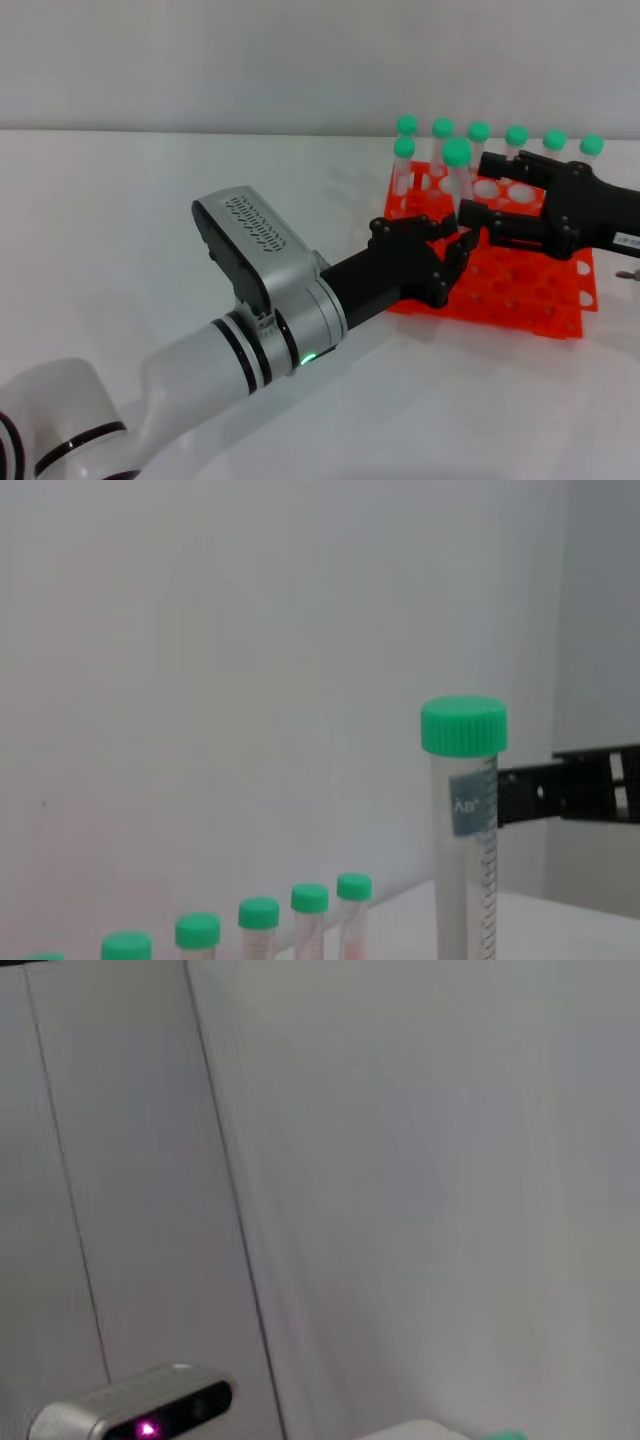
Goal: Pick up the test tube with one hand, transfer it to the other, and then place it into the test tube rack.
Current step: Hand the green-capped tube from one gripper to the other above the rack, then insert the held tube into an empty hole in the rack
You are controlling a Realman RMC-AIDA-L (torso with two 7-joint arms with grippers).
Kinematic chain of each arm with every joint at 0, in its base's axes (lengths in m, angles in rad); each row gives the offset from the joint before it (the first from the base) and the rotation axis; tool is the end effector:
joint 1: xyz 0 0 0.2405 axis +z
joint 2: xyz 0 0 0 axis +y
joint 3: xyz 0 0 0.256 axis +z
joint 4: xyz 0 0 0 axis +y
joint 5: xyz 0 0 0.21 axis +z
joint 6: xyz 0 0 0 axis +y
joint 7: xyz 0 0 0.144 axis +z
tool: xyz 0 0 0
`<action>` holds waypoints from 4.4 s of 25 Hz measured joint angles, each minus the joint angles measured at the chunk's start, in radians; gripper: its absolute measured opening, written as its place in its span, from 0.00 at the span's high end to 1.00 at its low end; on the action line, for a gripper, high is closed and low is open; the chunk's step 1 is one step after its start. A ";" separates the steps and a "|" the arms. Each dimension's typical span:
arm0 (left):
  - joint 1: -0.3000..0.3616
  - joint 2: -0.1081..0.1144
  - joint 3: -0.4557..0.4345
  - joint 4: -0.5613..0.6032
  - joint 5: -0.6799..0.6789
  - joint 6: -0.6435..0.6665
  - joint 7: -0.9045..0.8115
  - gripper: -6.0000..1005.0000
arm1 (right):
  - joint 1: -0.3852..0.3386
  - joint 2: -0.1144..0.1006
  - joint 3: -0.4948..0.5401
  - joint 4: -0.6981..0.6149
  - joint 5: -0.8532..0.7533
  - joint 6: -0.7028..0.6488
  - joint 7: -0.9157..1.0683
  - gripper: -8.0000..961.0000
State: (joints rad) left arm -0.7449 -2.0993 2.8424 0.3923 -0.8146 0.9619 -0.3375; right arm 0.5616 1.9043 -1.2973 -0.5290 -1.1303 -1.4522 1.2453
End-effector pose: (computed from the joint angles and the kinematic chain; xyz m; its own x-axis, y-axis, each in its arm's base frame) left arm -0.1647 0.3384 -0.1413 0.7216 0.0696 0.6888 0.4434 -0.8106 -0.3826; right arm 0.2106 0.3640 0.0276 0.6798 -0.1295 -0.7219 -0.3506 -0.9219 -0.1647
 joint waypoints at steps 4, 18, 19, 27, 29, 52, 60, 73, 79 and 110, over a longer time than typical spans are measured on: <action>-0.002 -0.001 0.000 0.003 0.000 -0.008 0.000 0.81 | 0.015 0.015 -0.001 -0.003 -0.004 0.016 -0.001 0.17; 0.001 -0.001 0.002 0.004 0.000 -0.009 0.000 0.81 | 0.046 0.042 0.002 -0.003 -0.029 0.089 0.009 0.20; 0.002 -0.001 0.002 0.004 0.000 -0.009 0.000 0.81 | 0.045 0.042 0.004 -0.003 -0.029 0.091 0.009 0.23; 0.005 -0.001 0.002 0.004 0.000 -0.013 0.000 0.81 | 0.038 0.040 0.009 -0.003 -0.024 0.092 0.007 0.42; 0.005 -0.001 0.002 0.003 0.000 -0.015 0.000 0.81 | 0.038 0.040 0.009 -0.003 -0.024 0.093 0.007 0.52; 0.062 -0.002 -0.062 0.004 -0.009 -0.009 0.007 0.80 | -0.038 0.083 0.190 -0.019 -0.016 0.047 -0.009 0.76; 0.157 0.000 -0.091 0.007 -0.010 0.049 0.009 0.61 | -0.033 0.109 0.229 -0.022 0.000 0.068 -0.057 0.77; 0.420 0.006 -0.215 -0.085 -0.011 0.305 0.015 0.21 | 0.077 0.124 0.014 0.063 0.247 0.332 -0.251 0.76; 0.449 0.008 -0.249 -0.099 -0.013 0.312 0.015 0.21 | 0.102 0.124 -0.154 0.064 0.408 0.465 -0.343 0.75; 0.437 0.009 -0.248 -0.112 -0.014 0.302 0.015 0.22 | 0.155 0.124 -0.304 0.139 0.596 0.664 -0.440 0.71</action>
State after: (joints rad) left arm -0.3079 -2.0907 2.5945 0.2800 -0.8284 1.2637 -0.3227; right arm 0.7164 2.0279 -1.6010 -0.3899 -0.5343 -0.7883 0.8058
